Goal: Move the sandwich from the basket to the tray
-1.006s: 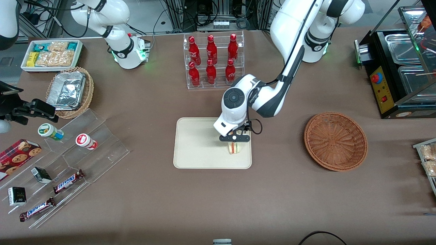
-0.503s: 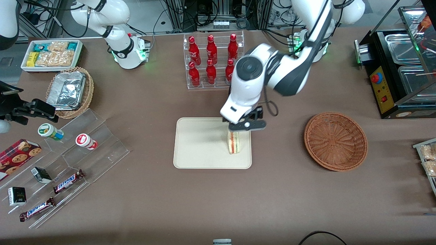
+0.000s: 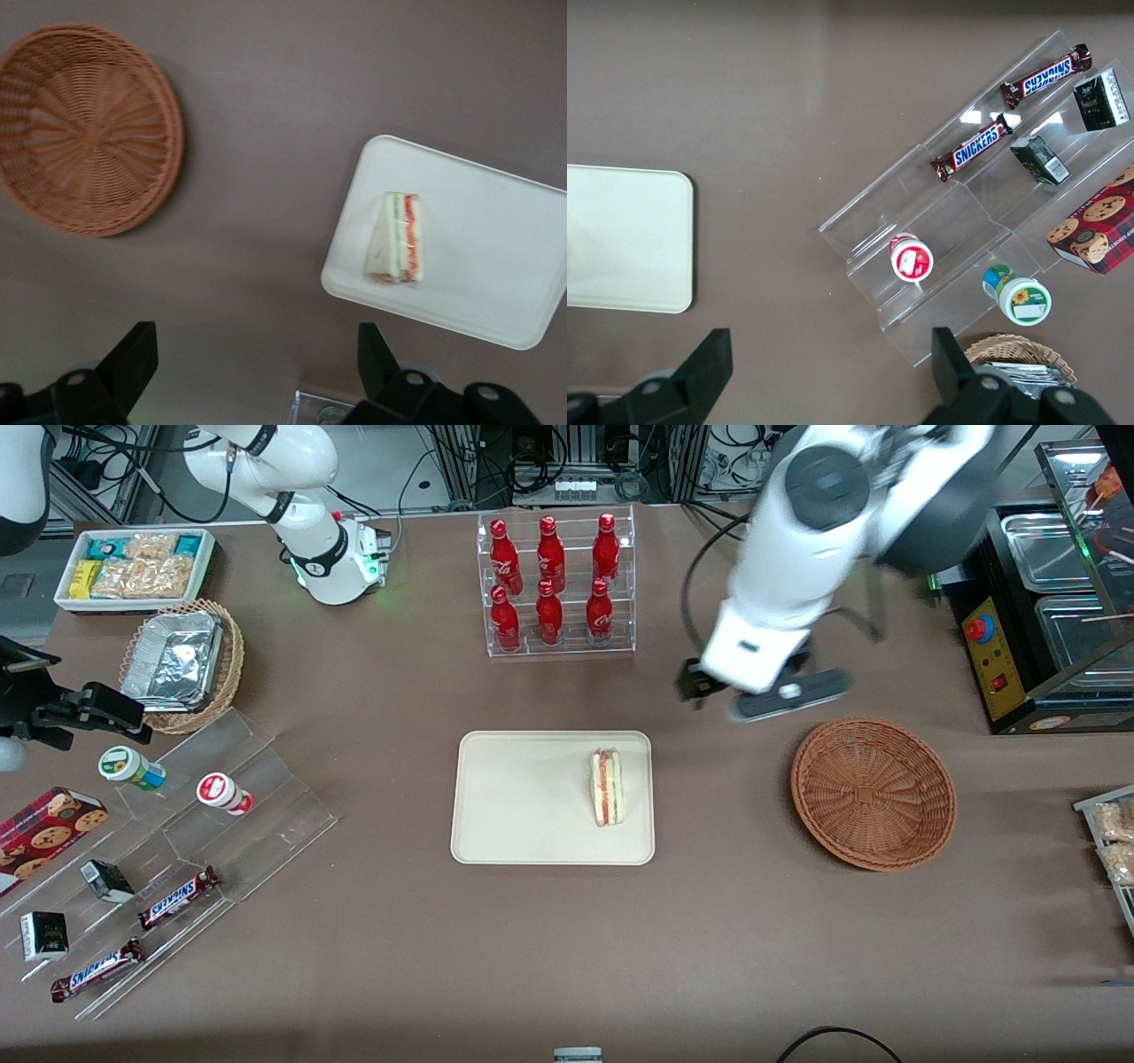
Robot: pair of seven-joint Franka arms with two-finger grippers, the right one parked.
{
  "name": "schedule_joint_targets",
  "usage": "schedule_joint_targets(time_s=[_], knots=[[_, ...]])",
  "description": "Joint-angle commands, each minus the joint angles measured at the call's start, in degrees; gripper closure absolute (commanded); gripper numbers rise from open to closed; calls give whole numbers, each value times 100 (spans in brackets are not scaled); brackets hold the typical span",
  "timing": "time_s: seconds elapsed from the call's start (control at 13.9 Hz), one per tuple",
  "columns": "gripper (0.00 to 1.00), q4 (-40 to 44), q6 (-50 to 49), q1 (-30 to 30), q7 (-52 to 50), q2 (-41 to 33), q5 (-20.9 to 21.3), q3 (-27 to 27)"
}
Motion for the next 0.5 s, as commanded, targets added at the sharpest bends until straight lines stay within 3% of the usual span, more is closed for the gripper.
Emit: schedule_joint_targets(time_s=[0.0,0.43], knots=[[0,-193,-417,-25,-24,-391,363,87],[0,-263,-857,-25,1020,-1059,451,895]])
